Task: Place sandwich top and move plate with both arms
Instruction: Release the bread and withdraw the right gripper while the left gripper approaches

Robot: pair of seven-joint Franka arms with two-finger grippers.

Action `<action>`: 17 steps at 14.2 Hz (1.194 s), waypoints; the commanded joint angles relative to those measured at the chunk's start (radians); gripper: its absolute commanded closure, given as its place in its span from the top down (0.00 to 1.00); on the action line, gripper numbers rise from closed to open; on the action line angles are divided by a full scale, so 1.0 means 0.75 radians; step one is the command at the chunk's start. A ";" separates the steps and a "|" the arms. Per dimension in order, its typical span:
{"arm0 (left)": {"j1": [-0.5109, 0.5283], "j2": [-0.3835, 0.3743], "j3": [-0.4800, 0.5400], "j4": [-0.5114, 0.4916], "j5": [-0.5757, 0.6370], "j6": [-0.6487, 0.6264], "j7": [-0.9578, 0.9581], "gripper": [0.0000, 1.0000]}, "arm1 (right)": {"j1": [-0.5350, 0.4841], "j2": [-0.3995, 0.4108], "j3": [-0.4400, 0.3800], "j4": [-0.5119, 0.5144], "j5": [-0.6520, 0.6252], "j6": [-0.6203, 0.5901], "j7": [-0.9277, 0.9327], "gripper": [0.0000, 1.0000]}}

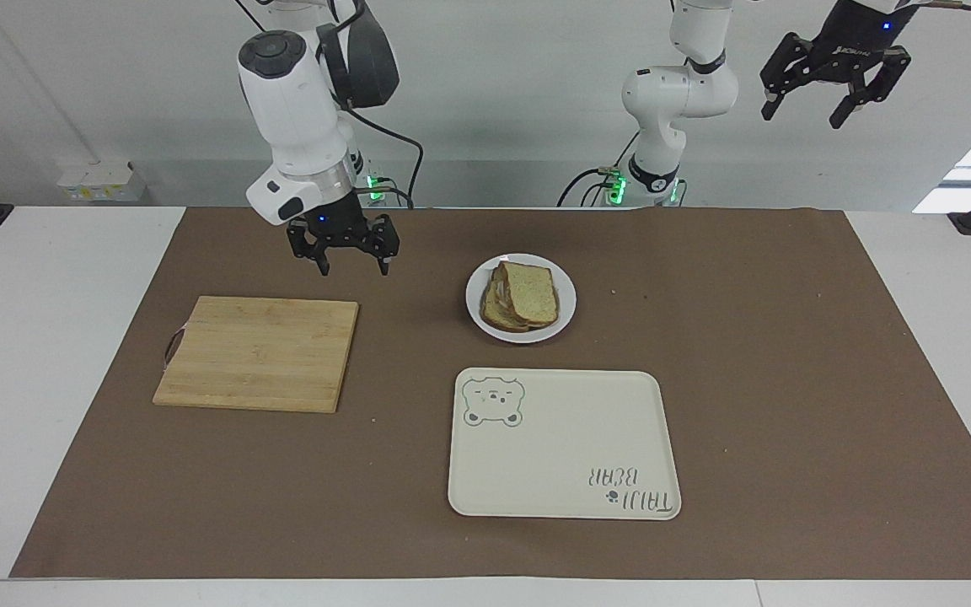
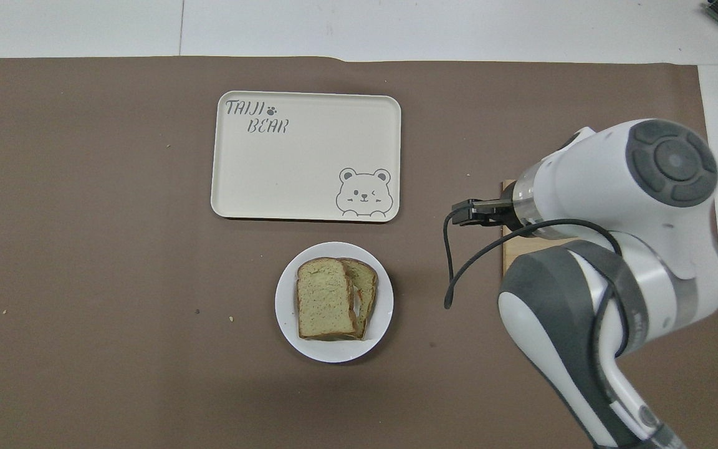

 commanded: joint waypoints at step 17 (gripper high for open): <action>-0.086 -0.196 -0.051 -1.048 -0.480 0.827 0.015 1.00 | -0.320 -0.084 0.011 0.254 -0.027 -0.365 -0.154 1.00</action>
